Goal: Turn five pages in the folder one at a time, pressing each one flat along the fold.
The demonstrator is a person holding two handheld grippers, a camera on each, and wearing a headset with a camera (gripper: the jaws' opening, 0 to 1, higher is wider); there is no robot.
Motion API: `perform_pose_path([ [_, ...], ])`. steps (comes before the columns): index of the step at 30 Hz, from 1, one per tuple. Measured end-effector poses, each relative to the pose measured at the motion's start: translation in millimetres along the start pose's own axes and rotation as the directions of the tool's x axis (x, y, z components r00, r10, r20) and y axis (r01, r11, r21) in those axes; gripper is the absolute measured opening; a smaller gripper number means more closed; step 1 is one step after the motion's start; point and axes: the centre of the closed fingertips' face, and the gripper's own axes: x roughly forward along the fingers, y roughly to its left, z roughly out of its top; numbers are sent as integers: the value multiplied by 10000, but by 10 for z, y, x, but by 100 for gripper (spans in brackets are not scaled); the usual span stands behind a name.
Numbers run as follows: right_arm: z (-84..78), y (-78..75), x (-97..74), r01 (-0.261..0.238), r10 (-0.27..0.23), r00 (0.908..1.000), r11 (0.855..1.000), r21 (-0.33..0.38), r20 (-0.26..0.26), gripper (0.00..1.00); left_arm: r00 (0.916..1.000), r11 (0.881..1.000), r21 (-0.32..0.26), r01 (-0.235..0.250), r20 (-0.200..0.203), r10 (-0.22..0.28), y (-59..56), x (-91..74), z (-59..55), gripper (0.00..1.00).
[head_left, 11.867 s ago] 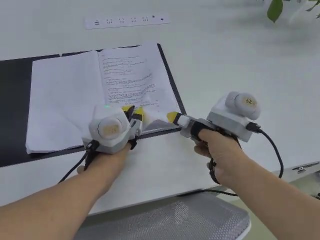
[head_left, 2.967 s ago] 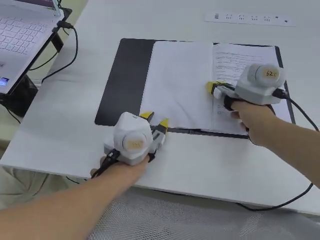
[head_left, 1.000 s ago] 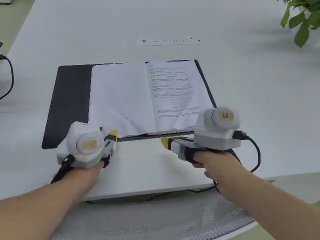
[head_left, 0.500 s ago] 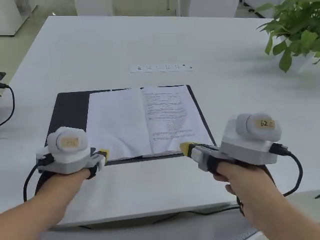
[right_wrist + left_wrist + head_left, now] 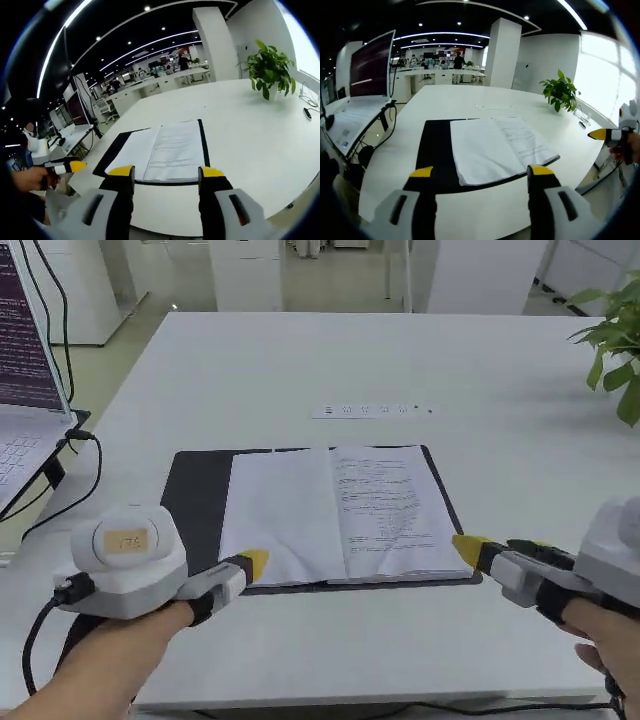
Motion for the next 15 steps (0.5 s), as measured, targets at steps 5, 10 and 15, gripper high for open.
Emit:
perform_pose_path([
  [5, 9, -96, -22, 208, -204, 9998, 9990, -402, 88, 85, 9988, 9993, 320, -204, 457, 189, 17, -145, 67, 99],
  [10, 1, -112, -12, 90, -93, 10000, 9962, -865, -28, 94, 9987, 9970, 701, -335, 402, 307, 33, -265, 93, 99],
  [15, -15, -114, 31, -90, 77, 9999, 9941, -1081, -127, 100, 9986, 9975, 581, -398, 369, 377, 52, -331, 97, 99],
])
